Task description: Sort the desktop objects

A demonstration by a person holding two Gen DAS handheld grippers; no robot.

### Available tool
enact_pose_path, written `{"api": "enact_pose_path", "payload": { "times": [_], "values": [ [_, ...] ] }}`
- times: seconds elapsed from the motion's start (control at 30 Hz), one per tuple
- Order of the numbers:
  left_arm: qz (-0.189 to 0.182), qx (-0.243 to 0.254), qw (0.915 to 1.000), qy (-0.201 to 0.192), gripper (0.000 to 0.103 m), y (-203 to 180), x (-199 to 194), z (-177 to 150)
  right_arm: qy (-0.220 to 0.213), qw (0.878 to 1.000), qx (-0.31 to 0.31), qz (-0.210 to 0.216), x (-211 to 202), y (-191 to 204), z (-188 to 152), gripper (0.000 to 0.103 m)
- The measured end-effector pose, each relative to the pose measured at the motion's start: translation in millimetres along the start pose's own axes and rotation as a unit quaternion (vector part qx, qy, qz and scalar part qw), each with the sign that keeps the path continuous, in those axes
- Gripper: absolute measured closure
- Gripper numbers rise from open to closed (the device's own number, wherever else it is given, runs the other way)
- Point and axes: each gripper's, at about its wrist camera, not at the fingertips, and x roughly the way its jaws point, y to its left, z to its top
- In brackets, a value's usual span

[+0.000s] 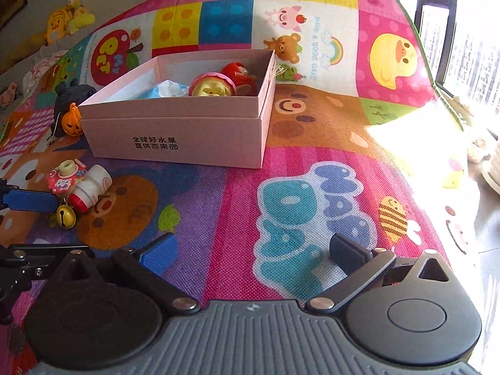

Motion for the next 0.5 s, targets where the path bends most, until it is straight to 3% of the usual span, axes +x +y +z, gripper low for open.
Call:
{"api": "enact_pose_path", "payload": {
  "times": [0.37, 0.5],
  "values": [
    [0.083, 0.016, 0.9956, -0.040, 0.000, 27, -25, -2, 0.001, 1.000, -0.006, 0.003, -2, 1, 0, 0.000],
    [0.135, -0.009, 0.9892, -0.055, 0.000, 57, -37, -14, -0.009, 0.998, -0.044, 0.052, -13, 23, 0, 0.000]
  ]
}}
